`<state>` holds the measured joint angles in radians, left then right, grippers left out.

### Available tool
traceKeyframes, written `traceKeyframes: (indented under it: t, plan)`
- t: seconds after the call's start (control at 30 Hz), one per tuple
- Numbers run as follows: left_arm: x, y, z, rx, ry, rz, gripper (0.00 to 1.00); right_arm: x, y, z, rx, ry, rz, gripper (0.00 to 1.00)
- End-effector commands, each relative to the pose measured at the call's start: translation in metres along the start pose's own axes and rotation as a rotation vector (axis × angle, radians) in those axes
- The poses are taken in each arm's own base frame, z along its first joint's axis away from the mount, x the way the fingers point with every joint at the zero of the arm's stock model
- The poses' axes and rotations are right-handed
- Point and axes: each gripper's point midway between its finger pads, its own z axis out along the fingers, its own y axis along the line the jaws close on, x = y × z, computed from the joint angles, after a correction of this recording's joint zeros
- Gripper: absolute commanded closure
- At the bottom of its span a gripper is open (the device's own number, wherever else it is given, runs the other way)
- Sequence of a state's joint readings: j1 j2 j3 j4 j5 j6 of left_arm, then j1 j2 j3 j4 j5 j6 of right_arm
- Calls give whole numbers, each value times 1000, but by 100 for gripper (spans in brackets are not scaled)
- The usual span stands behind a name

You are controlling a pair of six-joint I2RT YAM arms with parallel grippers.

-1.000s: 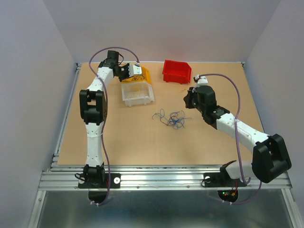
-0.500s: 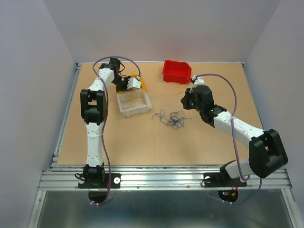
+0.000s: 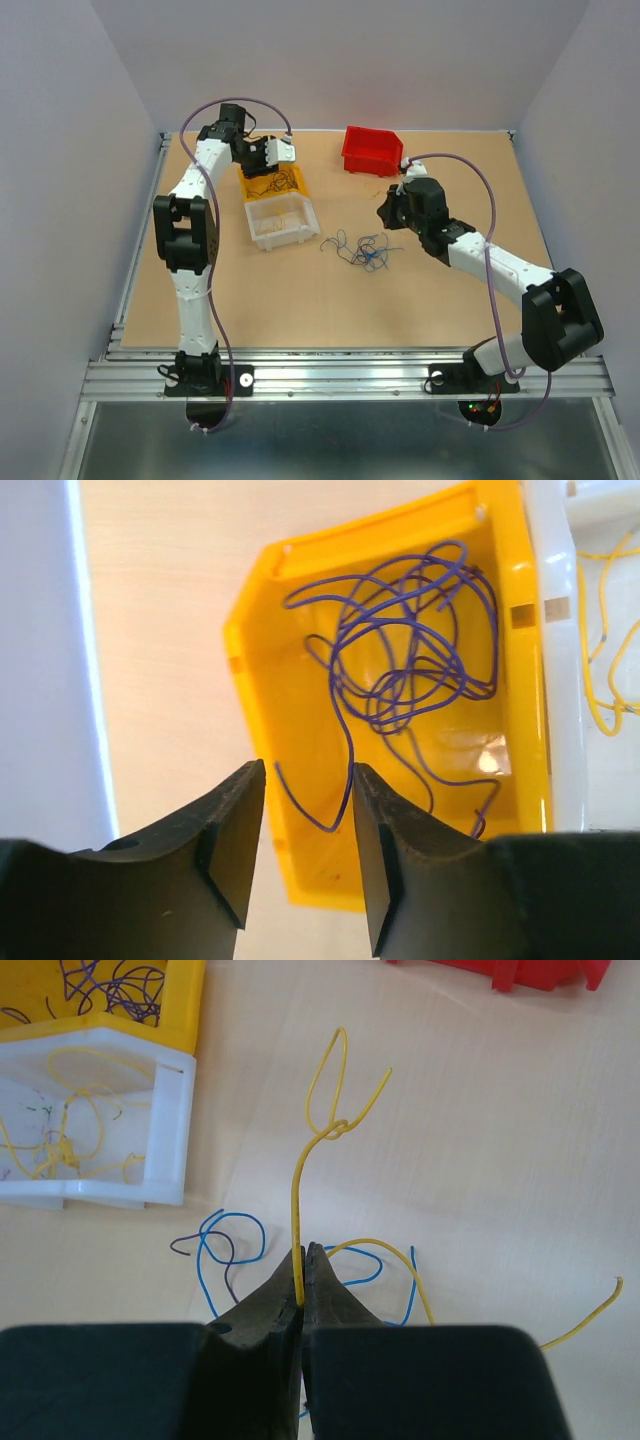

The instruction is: Untangle the cables

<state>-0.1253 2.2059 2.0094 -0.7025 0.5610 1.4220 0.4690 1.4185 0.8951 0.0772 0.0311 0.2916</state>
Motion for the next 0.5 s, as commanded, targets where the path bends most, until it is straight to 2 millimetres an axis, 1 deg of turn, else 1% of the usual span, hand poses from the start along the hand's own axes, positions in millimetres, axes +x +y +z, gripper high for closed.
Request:
traceKeyframes:
  t: [0.0,0.13,0.2,0.23,0.27,0.3,0.33,0.37,0.4,0.43,0.47]
  plan:
    - [-28,23,-41,-123,-6,18,44,-40,16,0,-46,-98,2,99]
    - [-25,25,-55,-158,41,3,43,-40,18,1,-57,-99,-2,99]
    - [-30,22,-64,-174,37,-10,43,-42,19,3,-62,-105,-9,99]
    - [-38,25,-75,-202,19,3,40,-43,20,4,-63,-107,-11,99]
    - [-38,16,-73,-187,14,-3,38,-45,20,5,-64,-110,-9,99]
    - [-43,14,-76,-192,1,-3,38,-45,26,5,-92,-104,-15,99]
    - [-56,17,-88,-223,-33,16,38,-46,33,5,-132,-99,-20,99]
    - [-57,7,-84,-208,-45,2,38,-46,38,5,-162,-95,-28,100]
    - [-70,6,-86,-220,-95,-1,38,-47,51,3,-237,-89,-54,99]
    - [-79,3,-90,-231,-127,-15,38,-44,59,3,-278,-76,-75,99]
    - [-87,-10,-97,-236,-166,-26,38,-43,66,3,-317,-70,-94,100]
